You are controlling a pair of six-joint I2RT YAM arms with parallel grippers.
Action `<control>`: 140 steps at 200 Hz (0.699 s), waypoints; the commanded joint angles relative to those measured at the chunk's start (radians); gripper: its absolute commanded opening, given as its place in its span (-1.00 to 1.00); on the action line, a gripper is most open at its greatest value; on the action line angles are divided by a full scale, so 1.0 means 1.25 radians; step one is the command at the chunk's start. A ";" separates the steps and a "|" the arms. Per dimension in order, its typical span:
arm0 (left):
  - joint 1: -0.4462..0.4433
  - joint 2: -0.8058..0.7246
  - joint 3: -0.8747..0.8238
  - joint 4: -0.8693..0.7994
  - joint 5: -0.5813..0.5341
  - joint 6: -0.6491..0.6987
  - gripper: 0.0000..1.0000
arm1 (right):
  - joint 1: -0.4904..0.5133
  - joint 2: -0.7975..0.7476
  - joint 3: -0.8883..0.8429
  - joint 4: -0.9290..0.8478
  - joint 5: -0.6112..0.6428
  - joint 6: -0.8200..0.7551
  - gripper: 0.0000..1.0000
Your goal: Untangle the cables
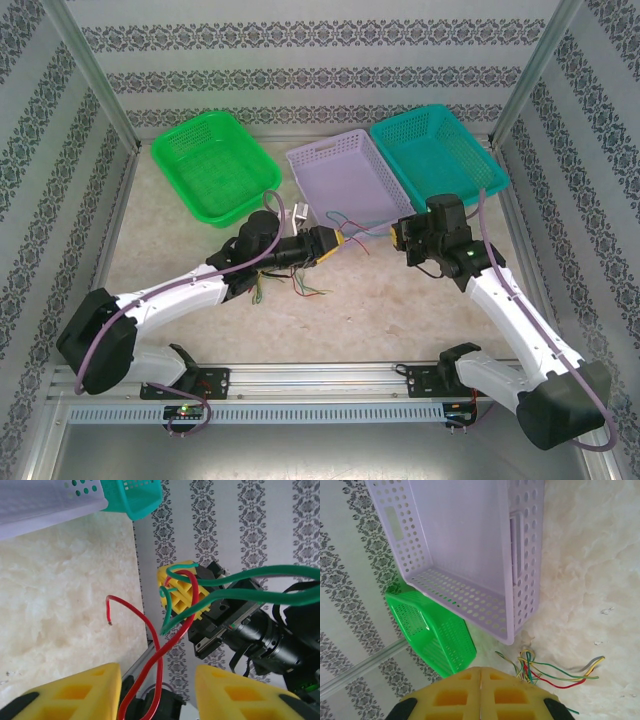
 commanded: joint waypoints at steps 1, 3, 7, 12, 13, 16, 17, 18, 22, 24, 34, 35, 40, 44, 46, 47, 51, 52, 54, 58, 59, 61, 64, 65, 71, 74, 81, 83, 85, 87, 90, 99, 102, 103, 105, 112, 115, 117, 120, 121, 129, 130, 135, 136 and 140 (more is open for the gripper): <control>0.005 0.013 0.013 0.054 0.005 -0.006 -0.28 | -0.004 -0.016 -0.014 0.015 -0.014 0.019 -1.00; 0.005 0.014 0.013 0.055 0.005 -0.007 -0.29 | -0.003 -0.017 -0.014 0.014 -0.015 0.021 -1.00; 0.005 0.015 0.014 0.058 0.005 -0.007 -0.33 | -0.003 -0.018 -0.015 0.015 -0.015 0.021 -1.00; 0.005 0.016 0.013 0.060 0.003 -0.007 -0.37 | -0.002 -0.020 -0.015 0.014 -0.015 0.022 -1.00; 0.005 0.016 0.013 0.060 0.003 -0.007 -0.38 | -0.001 -0.020 -0.014 0.015 -0.015 0.021 -1.00; 0.005 0.016 0.014 0.061 0.003 -0.007 -0.42 | -0.002 -0.020 -0.014 0.013 -0.015 0.022 -1.00; 0.005 0.017 0.014 0.061 0.002 -0.007 -0.43 | -0.001 -0.020 -0.014 0.013 -0.015 0.022 -1.00; 0.005 0.017 0.014 0.063 0.002 -0.007 -0.44 | -0.001 -0.020 -0.014 0.013 -0.015 0.022 -1.00; 0.005 0.017 0.014 0.065 0.000 -0.007 -0.49 | 0.000 -0.020 -0.014 0.012 -0.013 0.022 -1.00; 0.005 0.017 0.015 0.066 -0.001 -0.008 -0.52 | 0.000 -0.021 -0.015 0.012 -0.013 0.022 -1.00; 0.005 0.017 0.016 0.069 -0.003 -0.005 -0.62 | 0.001 -0.024 -0.015 0.010 -0.012 0.022 -1.00; 0.005 0.017 0.016 0.069 -0.004 -0.005 -0.64 | 0.001 -0.024 -0.015 0.010 -0.012 0.022 -1.00; 0.005 0.017 0.015 0.068 -0.004 -0.005 -0.69 | 0.001 -0.026 -0.018 0.008 -0.010 0.022 -1.00; 0.005 0.015 0.016 0.068 -0.004 -0.004 -0.73 | 0.002 -0.027 -0.019 0.008 -0.008 0.022 -1.00; 0.005 0.014 0.016 0.068 -0.005 -0.005 -0.75 | 0.002 -0.028 -0.020 0.008 -0.008 0.022 -1.00; 0.005 0.014 0.016 0.067 -0.005 -0.004 -0.76 | 0.002 -0.029 -0.020 0.008 -0.007 0.022 -1.00; 0.005 0.012 0.015 0.066 -0.006 -0.003 -0.80 | 0.001 -0.030 -0.021 0.008 -0.006 0.023 -1.00; 0.005 0.012 0.015 0.066 -0.006 -0.002 -0.81 | 0.002 -0.029 -0.022 0.008 -0.006 0.023 -1.00; 0.005 0.010 0.015 0.065 -0.006 -0.002 -0.83 | 0.001 -0.030 -0.023 0.008 -0.005 0.023 -1.00; 0.005 0.008 0.014 0.061 -0.006 0.000 -0.86 | 0.000 -0.030 -0.023 0.008 -0.005 0.024 -1.00; 0.005 0.007 0.014 0.060 -0.006 0.001 -0.87 | 0.000 -0.031 -0.024 0.008 -0.005 0.024 -1.00; 0.005 0.006 0.015 0.058 -0.006 0.002 -0.88 | 0.000 -0.032 -0.025 0.008 -0.005 0.024 -1.00; 0.005 0.004 0.014 0.054 -0.006 0.004 -0.91 | 0.000 -0.032 -0.025 0.008 -0.005 0.023 -1.00; 0.005 0.003 0.014 0.053 -0.006 0.006 -0.91 | 0.000 -0.031 -0.025 0.008 -0.004 0.023 -1.00; 0.005 -0.001 0.015 0.044 -0.005 0.011 -0.96 | -0.001 -0.032 -0.027 0.007 -0.004 0.022 -1.00; 0.005 -0.004 0.016 0.040 -0.004 0.015 -0.99 | -0.002 -0.031 -0.026 0.006 -0.003 0.020 -1.00; 0.005 -0.009 0.017 0.026 -0.001 0.023 -1.00 | -0.003 -0.032 -0.027 0.006 -0.001 0.019 -1.00; 0.005 -0.009 0.018 0.021 0.000 0.026 -1.00 | -0.005 -0.032 -0.027 0.006 0.000 0.019 -1.00; 0.005 -0.011 0.018 0.016 0.000 0.027 -1.00 | -0.006 -0.032 -0.027 0.006 0.000 0.017 -1.00; 0.005 -0.012 0.018 0.011 0.002 0.029 -1.00 | -0.005 -0.032 -0.026 0.007 0.001 0.016 -1.00; 0.005 -0.014 0.018 0.005 0.004 0.033 -1.00 | -0.007 -0.032 -0.026 0.007 0.003 0.014 -1.00; 0.005 -0.018 0.017 -0.011 0.013 0.042 -1.00 | -0.016 -0.029 -0.023 0.007 0.007 0.007 -1.00; 0.005 -0.020 0.018 -0.016 0.016 0.045 -1.00 | -0.019 -0.028 -0.020 0.008 0.008 0.004 -1.00; 0.005 -0.020 0.018 -0.017 0.018 0.045 -1.00 | -0.020 -0.028 -0.019 0.008 0.008 0.003 -1.00; 0.005 -0.020 0.018 -0.021 0.020 0.047 -1.00 | -0.023 -0.027 -0.018 0.008 0.007 0.000 -1.00; 0.005 -0.019 0.018 -0.042 0.033 0.054 -1.00 | -0.033 -0.022 -0.010 0.008 0.006 -0.011 -1.00; 0.004 -0.018 0.021 -0.052 0.039 0.059 -1.00 | -0.040 -0.019 -0.005 0.007 0.005 -0.018 -1.00; 0.004 -0.017 0.023 -0.060 0.043 0.062 -1.00 | -0.042 -0.017 -0.002 0.007 0.004 -0.023 -1.00; 0.003 -0.016 0.024 -0.068 0.048 0.066 -1.00 | -0.047 -0.014 0.005 0.006 0.003 -0.030 -1.00; 0.003 -0.016 0.024 -0.072 0.050 0.068 -1.00 | -0.048 -0.013 0.006 0.005 0.003 -0.033 -1.00; -0.003 -0.017 0.030 -0.105 0.059 0.088 -1.00 | -0.062 -0.003 0.028 -0.006 0.006 -0.061 -1.00; -0.003 -0.017 0.031 -0.109 0.060 0.091 -1.00 | -0.064 -0.002 0.031 -0.007 0.006 -0.065 -1.00; -0.008 -0.019 0.037 -0.140 0.062 0.108 -1.00 | -0.073 0.005 0.045 -0.014 0.008 -0.085 -1.00; -0.009 -0.019 0.039 -0.145 0.062 0.112 -1.00 | -0.074 0.006 0.048 -0.015 0.008 -0.088 -1.00; -0.012 -0.021 0.045 -0.173 0.063 0.129 -1.00 | -0.081 0.012 0.060 -0.021 0.009 -0.106 -1.00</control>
